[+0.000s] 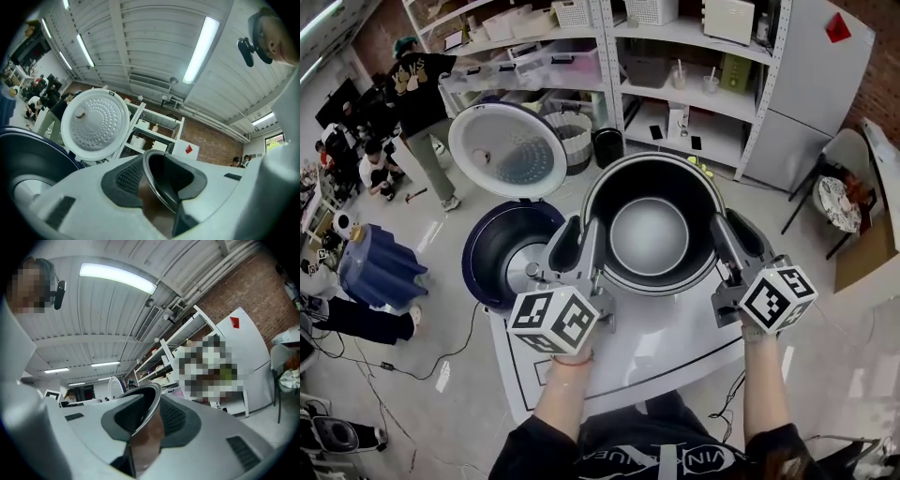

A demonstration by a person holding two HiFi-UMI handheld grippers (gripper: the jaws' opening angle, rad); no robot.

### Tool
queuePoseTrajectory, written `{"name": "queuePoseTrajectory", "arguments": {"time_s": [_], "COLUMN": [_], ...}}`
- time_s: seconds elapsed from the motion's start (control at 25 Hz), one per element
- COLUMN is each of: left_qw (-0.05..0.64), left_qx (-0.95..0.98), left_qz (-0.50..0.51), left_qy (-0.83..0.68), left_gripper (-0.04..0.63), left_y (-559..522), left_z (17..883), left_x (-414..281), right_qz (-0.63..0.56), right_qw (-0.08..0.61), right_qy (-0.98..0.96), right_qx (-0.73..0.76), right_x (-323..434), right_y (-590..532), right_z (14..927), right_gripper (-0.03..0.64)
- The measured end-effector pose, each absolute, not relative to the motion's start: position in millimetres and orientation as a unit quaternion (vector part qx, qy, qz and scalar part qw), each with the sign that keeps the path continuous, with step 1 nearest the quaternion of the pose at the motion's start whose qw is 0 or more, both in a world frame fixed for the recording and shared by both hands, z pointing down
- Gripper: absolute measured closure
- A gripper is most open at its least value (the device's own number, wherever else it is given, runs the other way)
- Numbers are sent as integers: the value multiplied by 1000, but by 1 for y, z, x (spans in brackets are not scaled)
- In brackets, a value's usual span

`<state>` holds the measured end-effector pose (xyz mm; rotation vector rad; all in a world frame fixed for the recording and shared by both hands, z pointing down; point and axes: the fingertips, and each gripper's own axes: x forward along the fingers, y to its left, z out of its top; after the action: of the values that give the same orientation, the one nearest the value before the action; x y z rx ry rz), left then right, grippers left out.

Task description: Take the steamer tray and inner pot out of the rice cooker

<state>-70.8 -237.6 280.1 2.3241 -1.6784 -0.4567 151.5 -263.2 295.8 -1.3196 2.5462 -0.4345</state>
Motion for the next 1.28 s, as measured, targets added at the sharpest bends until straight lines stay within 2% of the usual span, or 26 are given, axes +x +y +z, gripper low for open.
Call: {"name": "queuePoseTrajectory", "arguments": {"time_s": [0.6, 1.28], "left_qw": [175, 210], "left_qx": [804, 801], "left_qz": [-135, -101], "left_qy": [-551, -551], "left_gripper": [466, 466], "left_y": [-224, -185], "left_z": [351, 404], "left_x": [9, 11], "right_qz": [-174, -204], "right_qw": [82, 73], "right_qy": [855, 847], "right_qx": [-482, -485], "right_x": [232, 234], "right_y": [-235, -204], "right_z": [357, 403], "right_gripper": [515, 523]}}
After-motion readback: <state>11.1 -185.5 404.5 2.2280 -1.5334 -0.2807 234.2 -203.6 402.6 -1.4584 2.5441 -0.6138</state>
